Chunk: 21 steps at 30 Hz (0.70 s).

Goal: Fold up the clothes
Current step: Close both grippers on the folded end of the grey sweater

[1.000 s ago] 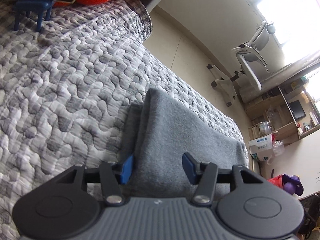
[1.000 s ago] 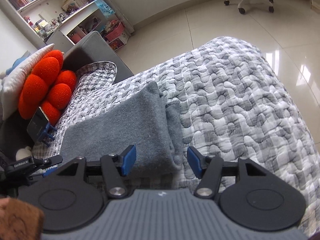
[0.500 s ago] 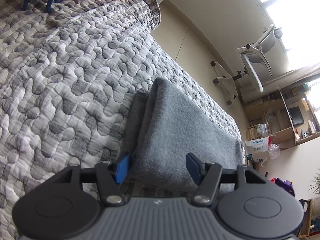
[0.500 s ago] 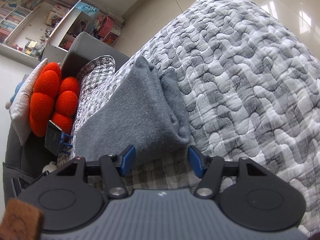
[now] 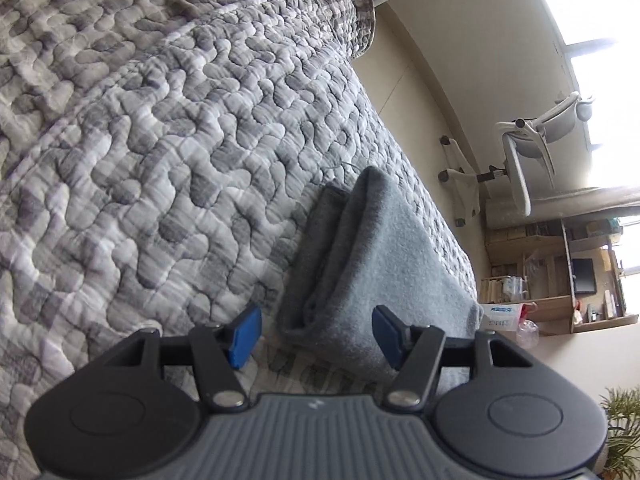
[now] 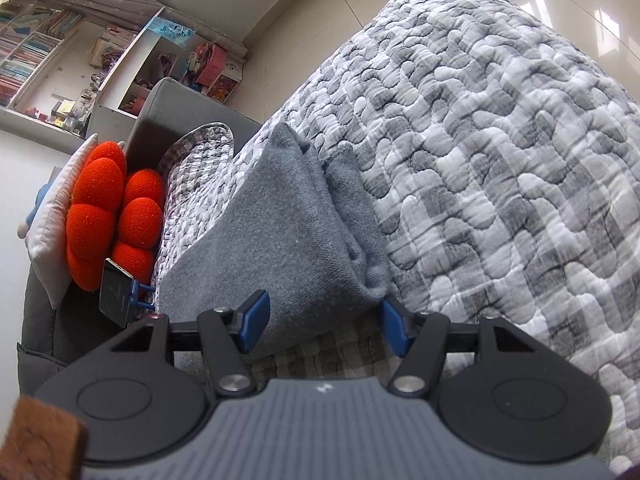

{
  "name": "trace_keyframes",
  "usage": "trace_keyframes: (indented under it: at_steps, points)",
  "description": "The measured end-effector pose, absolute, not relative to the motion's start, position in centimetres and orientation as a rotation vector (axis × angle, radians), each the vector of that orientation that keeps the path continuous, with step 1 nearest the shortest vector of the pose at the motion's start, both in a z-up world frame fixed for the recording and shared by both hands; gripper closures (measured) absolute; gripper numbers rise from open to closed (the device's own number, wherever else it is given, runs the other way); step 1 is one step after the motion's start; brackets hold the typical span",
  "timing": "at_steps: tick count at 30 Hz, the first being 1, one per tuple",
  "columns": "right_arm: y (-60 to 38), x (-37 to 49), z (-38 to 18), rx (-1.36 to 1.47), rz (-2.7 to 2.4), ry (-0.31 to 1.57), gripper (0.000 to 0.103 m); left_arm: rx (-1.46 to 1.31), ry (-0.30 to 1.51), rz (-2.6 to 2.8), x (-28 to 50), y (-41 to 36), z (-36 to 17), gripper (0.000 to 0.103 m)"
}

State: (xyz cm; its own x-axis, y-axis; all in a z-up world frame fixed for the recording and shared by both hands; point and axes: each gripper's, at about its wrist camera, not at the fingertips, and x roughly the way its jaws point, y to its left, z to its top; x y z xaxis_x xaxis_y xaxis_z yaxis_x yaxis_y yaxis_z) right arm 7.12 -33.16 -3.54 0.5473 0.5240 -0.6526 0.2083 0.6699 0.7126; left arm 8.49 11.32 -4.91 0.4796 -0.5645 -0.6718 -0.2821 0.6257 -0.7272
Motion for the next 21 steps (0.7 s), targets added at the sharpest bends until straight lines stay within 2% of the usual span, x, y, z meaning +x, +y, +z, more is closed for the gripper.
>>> trace_keyframes:
  at_steps: [5,11,21]
  points:
    - [-32.9,7.4,-3.6,0.858,0.212,0.999,0.038,-0.943,1.100,-0.276,8.4,9.6,-5.0,0.035]
    - [-32.5,7.8,-3.5,0.871,0.206,0.993,0.038,-0.962,1.144,-0.304,8.3,8.6,-5.9,0.034]
    - [-32.5,8.0,-3.6,0.881,0.205,0.989,0.038,-0.943,1.098,-0.274,9.6,8.3,-6.3,0.033]
